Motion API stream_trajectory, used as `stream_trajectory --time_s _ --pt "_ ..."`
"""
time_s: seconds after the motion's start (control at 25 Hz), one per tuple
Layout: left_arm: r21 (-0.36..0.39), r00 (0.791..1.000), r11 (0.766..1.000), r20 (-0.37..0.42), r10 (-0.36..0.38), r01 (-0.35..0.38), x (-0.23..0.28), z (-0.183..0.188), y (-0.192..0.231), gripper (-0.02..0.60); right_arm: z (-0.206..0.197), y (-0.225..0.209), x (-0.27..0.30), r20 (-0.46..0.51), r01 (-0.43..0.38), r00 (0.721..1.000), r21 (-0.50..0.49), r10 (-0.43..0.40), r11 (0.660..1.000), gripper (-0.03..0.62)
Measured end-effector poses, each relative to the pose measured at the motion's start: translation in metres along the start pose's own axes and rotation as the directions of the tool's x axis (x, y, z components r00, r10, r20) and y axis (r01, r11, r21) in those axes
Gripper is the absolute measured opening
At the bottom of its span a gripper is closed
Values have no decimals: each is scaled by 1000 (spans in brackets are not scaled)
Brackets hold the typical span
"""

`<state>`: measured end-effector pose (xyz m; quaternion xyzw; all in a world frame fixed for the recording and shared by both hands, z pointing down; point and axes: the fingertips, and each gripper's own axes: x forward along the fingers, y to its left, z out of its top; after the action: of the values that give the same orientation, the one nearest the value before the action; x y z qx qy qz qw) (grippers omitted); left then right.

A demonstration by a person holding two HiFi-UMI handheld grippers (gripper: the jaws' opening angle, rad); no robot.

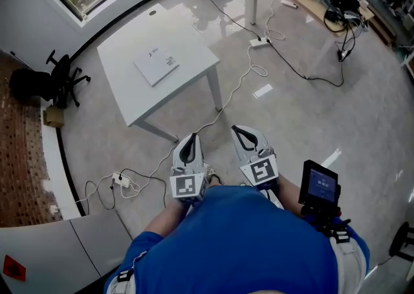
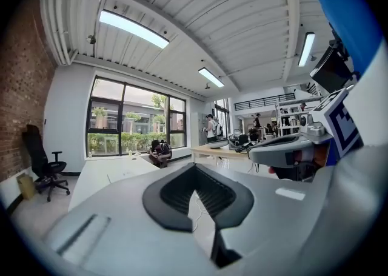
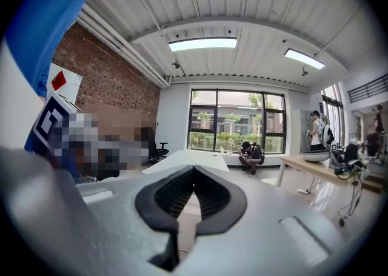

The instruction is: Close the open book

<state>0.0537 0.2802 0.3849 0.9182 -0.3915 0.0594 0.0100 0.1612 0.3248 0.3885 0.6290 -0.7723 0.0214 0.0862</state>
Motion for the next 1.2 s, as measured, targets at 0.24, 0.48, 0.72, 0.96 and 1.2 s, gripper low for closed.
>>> stream_trajectory --time_s 0.24,0.48,0.72,0.96,1.2 --pt "-30 998 998 -4 63 -63 20 5 55 5 13 17 56 -3 -53 999 -22 53 998 3" --pt "-50 996 995 -10 88 -89 40 4 108 5 24 29 114 -17 -83 997 -41 82 996 3" --pt "-54 995 994 0 96 -96 51 2 167 5 37 52 174 -18 -102 995 -59 101 993 3" --pt "-50 996 994 14 94 -93 66 3 212 5 44 76 225 -27 -124 992 -66 122 990 3" --pt "-74 991 988 -33 132 -135 76 -14 249 5 37 88 266 -72 -165 985 -76 159 983 3"
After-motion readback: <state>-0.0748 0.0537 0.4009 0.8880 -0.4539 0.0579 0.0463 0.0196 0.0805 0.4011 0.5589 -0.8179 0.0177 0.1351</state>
